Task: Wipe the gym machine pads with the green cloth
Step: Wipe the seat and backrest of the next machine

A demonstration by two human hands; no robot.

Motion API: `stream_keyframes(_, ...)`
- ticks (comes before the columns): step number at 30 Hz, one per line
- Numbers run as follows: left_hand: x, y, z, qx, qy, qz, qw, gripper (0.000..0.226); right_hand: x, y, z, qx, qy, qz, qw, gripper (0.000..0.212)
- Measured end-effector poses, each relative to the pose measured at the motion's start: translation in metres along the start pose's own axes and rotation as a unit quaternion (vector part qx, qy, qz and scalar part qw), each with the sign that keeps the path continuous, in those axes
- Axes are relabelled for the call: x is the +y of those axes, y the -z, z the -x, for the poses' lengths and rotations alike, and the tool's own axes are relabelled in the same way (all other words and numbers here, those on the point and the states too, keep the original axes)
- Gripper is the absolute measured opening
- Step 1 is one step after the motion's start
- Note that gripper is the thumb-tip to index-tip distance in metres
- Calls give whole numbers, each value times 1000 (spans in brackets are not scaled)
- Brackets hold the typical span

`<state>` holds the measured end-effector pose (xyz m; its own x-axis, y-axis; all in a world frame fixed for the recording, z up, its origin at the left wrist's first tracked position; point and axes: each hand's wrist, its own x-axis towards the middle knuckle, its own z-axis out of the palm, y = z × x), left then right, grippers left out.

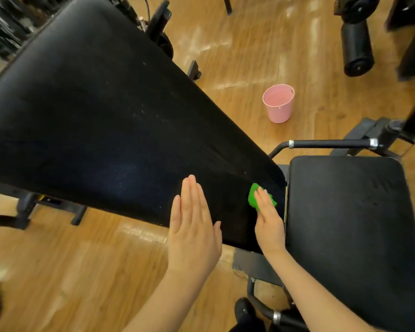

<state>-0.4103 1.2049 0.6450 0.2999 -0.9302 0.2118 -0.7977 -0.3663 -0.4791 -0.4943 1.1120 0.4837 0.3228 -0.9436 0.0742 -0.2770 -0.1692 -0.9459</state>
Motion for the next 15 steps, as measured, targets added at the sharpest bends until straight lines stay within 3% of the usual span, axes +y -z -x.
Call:
stream_keyframes(7,0,-3,0,1,11,4,1000,77,36,11,-5,5,-193,-49,980,49)
stream_keyframes(9,1,-3,0,-2,11,6,1000,77,22,14,-13,27,-209,-80,974,45)
stream_keyframes(11,1,-4,-1,-2,15,11,1000,77,-9,16,-21,36,-131,-102,986,45)
stream_keyframes(15,1,-4,-1,3,12,11,1000,76,-78,9,-34,12,133,-59,989,42)
